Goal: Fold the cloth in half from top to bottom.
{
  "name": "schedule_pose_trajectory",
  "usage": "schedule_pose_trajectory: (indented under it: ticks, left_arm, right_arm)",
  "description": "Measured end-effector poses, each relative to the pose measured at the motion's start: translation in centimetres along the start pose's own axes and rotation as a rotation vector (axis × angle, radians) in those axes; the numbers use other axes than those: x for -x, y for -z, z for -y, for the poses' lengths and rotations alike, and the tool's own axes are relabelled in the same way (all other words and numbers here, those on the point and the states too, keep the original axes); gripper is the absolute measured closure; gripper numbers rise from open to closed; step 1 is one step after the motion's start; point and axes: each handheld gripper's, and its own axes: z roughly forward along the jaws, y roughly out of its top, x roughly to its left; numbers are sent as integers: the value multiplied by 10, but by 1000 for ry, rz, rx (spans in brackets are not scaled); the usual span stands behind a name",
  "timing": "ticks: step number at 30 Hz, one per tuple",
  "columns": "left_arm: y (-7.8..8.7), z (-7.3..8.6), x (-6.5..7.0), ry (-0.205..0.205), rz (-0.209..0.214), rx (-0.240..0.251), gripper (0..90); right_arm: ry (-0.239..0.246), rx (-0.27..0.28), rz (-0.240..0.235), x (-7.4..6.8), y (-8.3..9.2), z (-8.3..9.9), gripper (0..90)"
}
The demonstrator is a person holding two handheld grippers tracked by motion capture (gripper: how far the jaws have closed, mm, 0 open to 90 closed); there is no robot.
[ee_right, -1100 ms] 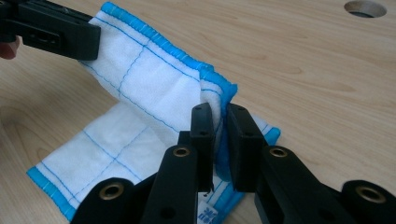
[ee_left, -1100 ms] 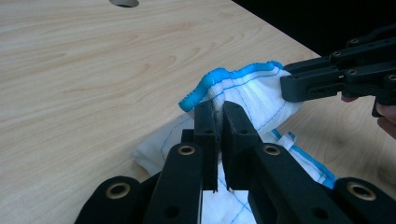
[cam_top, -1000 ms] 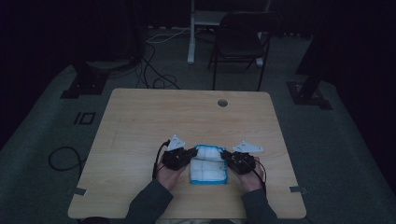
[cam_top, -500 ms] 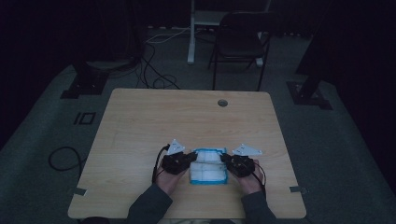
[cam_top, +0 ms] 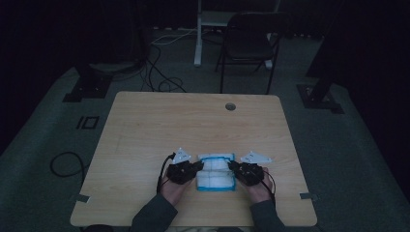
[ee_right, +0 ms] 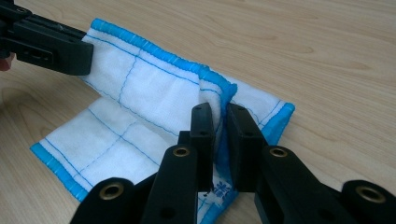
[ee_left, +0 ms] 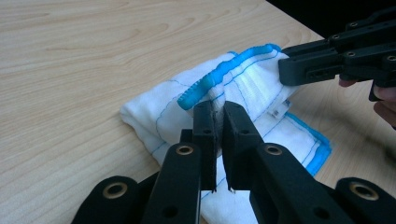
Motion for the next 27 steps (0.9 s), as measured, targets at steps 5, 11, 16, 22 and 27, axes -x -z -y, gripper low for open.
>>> schedule_pose_trajectory:
  ticks: [5,11,16,22,27]
  left_arm:
    - [0,3,0,9,8,-5,820]
    - [2,3,-1,16,18,-1,753]
    - [7,1,-3,24,9,22,739]
    - [9,-2,-11,46,-4,33,738]
    - [3,-12,-19,50,-17,24,734]
  right_arm:
    - [-2,0,2,0,1,2,826]
    - [-7,-2,2,0,2,6,824]
    - [-8,-3,1,-1,3,8,821]
    - [-13,-6,3,-1,4,11,808]
    - [-11,-7,4,-3,4,12,803]
